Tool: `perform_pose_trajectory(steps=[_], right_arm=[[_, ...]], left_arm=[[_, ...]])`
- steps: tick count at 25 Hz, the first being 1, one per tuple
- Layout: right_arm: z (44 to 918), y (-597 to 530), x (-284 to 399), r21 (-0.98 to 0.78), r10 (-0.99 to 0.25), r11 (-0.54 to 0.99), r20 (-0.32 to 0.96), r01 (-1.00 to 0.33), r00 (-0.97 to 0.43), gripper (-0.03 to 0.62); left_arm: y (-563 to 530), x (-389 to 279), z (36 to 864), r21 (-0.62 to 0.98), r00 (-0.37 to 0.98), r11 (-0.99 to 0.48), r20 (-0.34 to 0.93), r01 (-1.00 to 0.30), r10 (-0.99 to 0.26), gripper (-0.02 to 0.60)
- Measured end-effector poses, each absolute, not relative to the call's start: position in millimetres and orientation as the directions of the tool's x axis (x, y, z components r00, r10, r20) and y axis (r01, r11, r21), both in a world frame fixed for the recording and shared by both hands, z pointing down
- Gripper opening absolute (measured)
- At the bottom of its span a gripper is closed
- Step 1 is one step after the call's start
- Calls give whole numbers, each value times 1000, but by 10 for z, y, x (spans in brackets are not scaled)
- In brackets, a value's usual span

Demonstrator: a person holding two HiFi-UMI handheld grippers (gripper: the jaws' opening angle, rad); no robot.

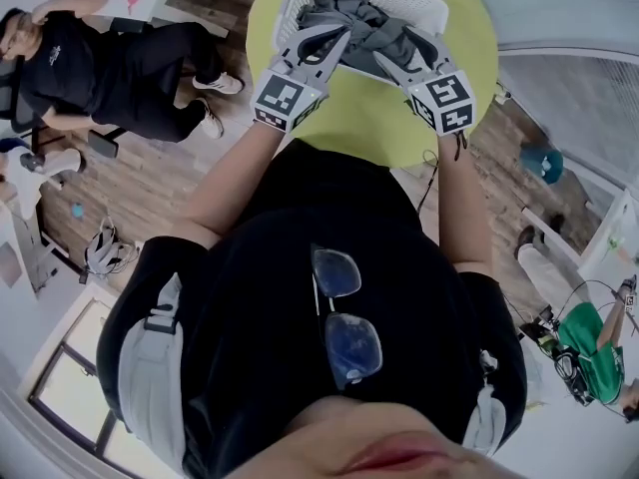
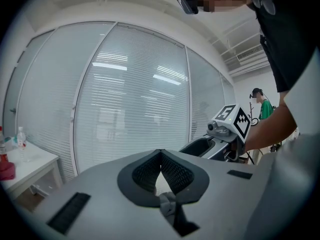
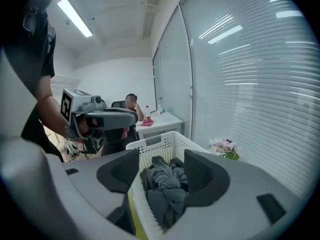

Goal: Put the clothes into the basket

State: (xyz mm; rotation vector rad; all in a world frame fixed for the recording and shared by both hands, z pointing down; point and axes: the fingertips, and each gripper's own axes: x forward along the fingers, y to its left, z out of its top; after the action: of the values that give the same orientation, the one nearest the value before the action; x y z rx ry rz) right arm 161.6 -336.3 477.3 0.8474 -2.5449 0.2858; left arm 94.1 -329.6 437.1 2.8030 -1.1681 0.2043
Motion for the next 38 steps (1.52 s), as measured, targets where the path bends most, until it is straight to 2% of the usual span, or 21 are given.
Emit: perform_pose_trajectory(steps=[3,8,10,18,38], right_arm=[[4565,-3269,1710,-59,-562,775,391,-629,-729,228],[4218,-3121,1849,-68,-621,749,276,-659,-734,58],[4104,-3061,1903,-80,-632,744,236,-663,-738,33],[3855,-2880,1997,-104,-636,751,150,-652,-757,25],[3790,-2739,2020,-82,-643,752,128,-654,-755,25]], left_arm=[[-3232,1016,4274,35,710,-713,145,-700,-689,8],[-3100,1170,4102,35,734,-736,113,-676,-670,8],[-3056,1236,4050,31,743,-744,105,-667,-662,8],[-2924,1385,3996,18,769,-772,109,-635,-630,8],[-2836,1454,3939,8,774,-778,109,-628,-623,8]])
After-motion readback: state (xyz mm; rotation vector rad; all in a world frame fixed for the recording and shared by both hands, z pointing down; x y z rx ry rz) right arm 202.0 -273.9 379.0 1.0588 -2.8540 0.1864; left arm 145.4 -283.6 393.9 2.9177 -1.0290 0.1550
